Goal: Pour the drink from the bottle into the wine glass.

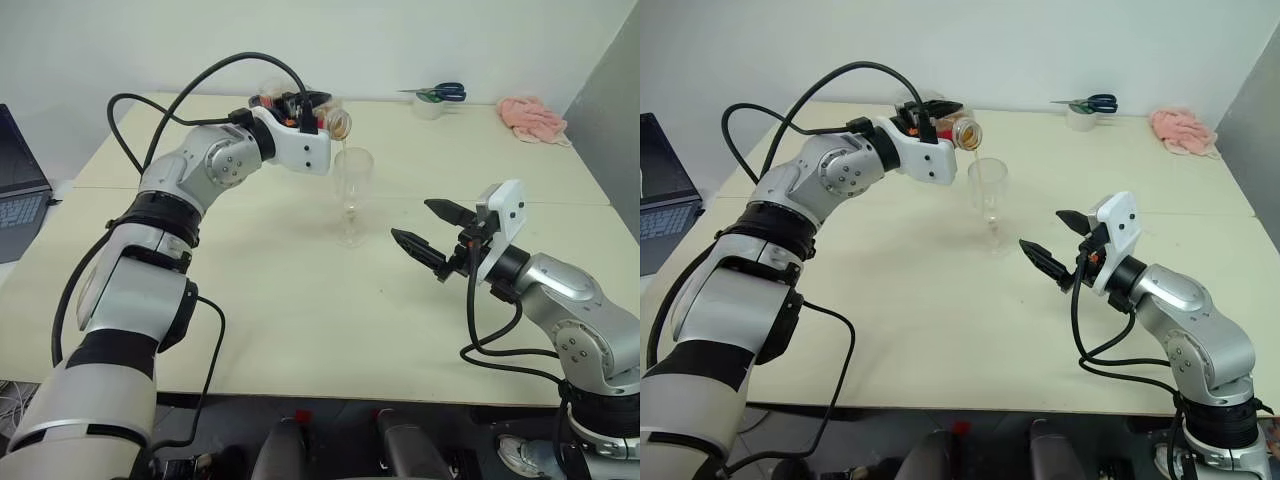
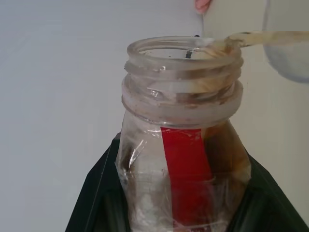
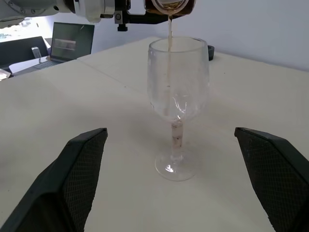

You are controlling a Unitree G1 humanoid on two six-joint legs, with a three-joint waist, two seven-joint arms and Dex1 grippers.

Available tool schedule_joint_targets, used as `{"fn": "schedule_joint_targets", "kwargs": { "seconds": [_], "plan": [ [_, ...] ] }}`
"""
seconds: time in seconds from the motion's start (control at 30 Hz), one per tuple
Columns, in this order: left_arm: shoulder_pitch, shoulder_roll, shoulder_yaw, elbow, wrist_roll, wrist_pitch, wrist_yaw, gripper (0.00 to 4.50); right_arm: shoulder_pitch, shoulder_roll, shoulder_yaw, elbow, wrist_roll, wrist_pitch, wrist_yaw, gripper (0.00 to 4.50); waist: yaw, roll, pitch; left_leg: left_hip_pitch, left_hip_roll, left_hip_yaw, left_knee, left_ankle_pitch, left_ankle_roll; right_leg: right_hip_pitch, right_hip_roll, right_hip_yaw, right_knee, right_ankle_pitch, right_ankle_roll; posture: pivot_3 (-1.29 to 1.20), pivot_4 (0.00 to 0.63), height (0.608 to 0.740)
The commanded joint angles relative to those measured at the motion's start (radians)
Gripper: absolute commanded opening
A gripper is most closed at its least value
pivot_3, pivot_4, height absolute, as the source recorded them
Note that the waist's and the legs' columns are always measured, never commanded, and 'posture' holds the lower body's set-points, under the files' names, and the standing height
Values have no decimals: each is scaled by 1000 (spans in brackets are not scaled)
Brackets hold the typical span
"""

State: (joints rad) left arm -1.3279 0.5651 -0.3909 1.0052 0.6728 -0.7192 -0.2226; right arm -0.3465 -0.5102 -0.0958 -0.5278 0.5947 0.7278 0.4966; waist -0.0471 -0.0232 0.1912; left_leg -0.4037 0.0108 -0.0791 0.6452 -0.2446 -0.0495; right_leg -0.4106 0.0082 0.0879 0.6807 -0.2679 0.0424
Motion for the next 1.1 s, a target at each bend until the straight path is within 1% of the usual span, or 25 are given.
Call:
{"fn": "schedule_joint_targets", "kwargs": {
  "seconds": [0.03, 0.43, 1.1],
  "plan": [
    [-52, 12, -5, 5, 8, -16, 40, 1798, -9, -8, -4, -44, 10, -10, 2, 4500, 0, 0, 0, 0, 0, 0, 0, 0, 0, 0, 0, 0, 0, 0, 0, 0, 150, 740],
    [-97, 11, -43, 66, 46, -43, 87, 1798, -7, -8, -3, -50, 0, -17, 0, 4500, 0, 0, 0, 0, 0, 0, 0, 0, 0, 0, 0, 0, 0, 0, 0, 0, 150, 740],
    [-123, 11, -96, 99, 87, -73, 120, 1797, -19, 11, 22, -54, -15, -39, -5, 4500, -1, 0, 0, 1, 0, 0, 1, 0, 0, 0, 0, 0, 2, 0, 0, 0, 150, 740]
  ]
}}
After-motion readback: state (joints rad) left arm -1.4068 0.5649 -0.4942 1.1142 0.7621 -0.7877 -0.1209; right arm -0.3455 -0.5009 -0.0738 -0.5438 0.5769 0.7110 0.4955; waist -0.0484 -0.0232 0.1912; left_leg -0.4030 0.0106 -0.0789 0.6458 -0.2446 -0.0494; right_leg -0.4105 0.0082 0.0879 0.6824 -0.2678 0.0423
